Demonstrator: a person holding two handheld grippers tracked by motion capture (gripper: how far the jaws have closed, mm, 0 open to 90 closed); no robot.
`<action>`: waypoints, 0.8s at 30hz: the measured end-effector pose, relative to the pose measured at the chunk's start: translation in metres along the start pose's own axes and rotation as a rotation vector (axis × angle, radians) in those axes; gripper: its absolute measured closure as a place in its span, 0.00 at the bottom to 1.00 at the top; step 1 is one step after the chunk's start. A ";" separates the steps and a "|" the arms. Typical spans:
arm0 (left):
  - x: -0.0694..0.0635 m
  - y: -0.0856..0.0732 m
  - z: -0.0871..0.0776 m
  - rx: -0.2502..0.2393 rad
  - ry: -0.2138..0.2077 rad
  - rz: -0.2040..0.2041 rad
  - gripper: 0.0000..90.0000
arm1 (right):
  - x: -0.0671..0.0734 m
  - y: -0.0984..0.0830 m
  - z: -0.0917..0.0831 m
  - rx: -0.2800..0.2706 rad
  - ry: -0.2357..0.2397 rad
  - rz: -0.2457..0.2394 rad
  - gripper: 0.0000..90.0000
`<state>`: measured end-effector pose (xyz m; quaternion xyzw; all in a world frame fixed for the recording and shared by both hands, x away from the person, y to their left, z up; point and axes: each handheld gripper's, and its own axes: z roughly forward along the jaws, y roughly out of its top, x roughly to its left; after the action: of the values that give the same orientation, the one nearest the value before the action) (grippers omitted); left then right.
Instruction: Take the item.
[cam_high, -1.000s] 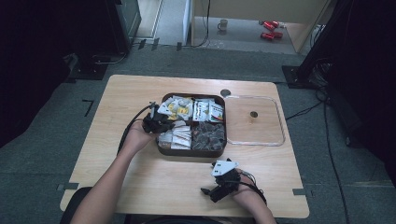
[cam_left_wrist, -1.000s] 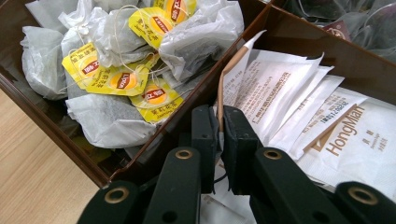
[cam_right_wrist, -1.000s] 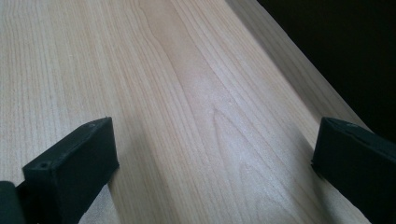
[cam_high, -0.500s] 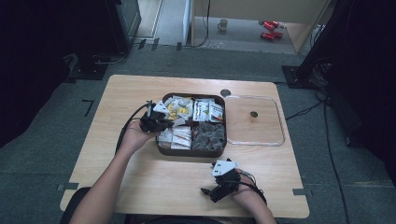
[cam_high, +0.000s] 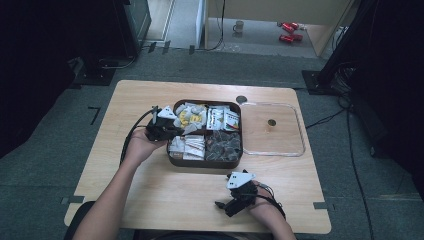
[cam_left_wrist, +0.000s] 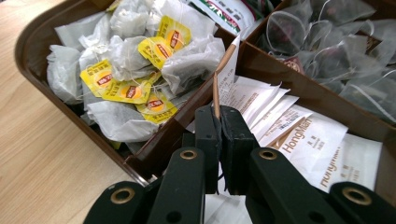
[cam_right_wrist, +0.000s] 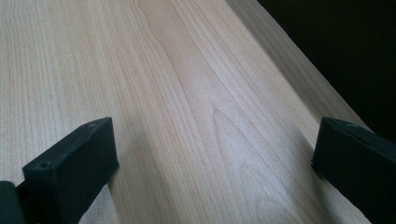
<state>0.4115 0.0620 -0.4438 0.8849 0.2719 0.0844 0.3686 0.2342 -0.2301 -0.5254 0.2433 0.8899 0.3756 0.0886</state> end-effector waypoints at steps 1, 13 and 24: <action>0.000 0.000 -0.002 -0.006 0.000 -0.006 0.98 | 0.000 0.000 0.000 0.000 0.000 0.000 0.00; 0.005 -0.004 -0.023 -0.051 0.032 -0.028 0.98 | -0.001 0.000 0.001 -0.001 0.007 -0.006 0.00; 0.013 -0.011 -0.041 -0.094 0.059 -0.076 0.98 | -0.002 0.001 0.001 0.001 0.015 -0.016 0.00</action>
<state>0.4034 0.1002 -0.4229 0.8527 0.3117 0.1090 0.4048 0.2367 -0.2295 -0.5254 0.2335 0.8925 0.3763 0.0850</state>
